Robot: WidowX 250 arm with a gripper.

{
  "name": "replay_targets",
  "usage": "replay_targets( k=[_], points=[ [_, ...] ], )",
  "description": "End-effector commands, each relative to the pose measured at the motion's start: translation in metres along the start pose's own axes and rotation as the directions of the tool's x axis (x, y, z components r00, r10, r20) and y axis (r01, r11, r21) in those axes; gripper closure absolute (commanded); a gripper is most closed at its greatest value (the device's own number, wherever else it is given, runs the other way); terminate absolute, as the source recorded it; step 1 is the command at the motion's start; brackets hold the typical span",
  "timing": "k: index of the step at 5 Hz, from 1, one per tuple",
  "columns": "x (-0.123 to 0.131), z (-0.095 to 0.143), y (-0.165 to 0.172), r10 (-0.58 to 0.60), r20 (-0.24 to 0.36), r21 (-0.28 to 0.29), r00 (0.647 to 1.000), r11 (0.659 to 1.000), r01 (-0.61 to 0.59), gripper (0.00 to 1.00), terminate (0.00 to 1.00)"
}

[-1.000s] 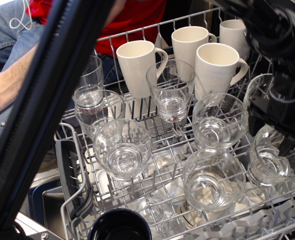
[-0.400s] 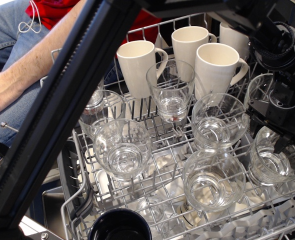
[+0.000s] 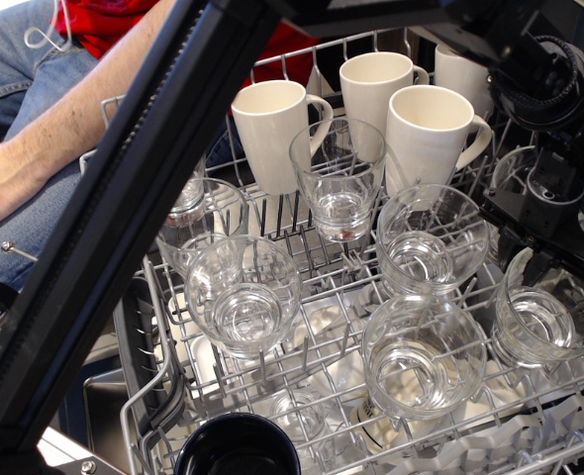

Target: Pick up glass cup

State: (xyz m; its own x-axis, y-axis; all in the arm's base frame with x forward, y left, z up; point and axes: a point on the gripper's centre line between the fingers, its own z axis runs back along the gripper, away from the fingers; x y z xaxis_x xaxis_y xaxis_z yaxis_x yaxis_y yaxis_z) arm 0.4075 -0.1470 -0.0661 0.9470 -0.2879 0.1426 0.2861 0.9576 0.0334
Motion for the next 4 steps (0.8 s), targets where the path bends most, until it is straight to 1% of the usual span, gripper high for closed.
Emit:
replay_targets(
  k=[1,2,3,4],
  points=[
    [0.014,0.041,0.007,0.004,0.003,-0.078,1.000,0.997,-0.004,1.00,0.00],
    [0.010,0.062,0.009,0.004,-0.034,-0.120,0.999,0.993,-0.008,1.00,0.00],
    [0.007,0.081,0.011,0.031,-0.031,-0.162,0.999,0.986,-0.036,1.00,0.00],
    [0.011,0.105,0.010,0.056,-0.039,-0.175,0.998,0.983,-0.062,1.00,0.00]
  ],
)
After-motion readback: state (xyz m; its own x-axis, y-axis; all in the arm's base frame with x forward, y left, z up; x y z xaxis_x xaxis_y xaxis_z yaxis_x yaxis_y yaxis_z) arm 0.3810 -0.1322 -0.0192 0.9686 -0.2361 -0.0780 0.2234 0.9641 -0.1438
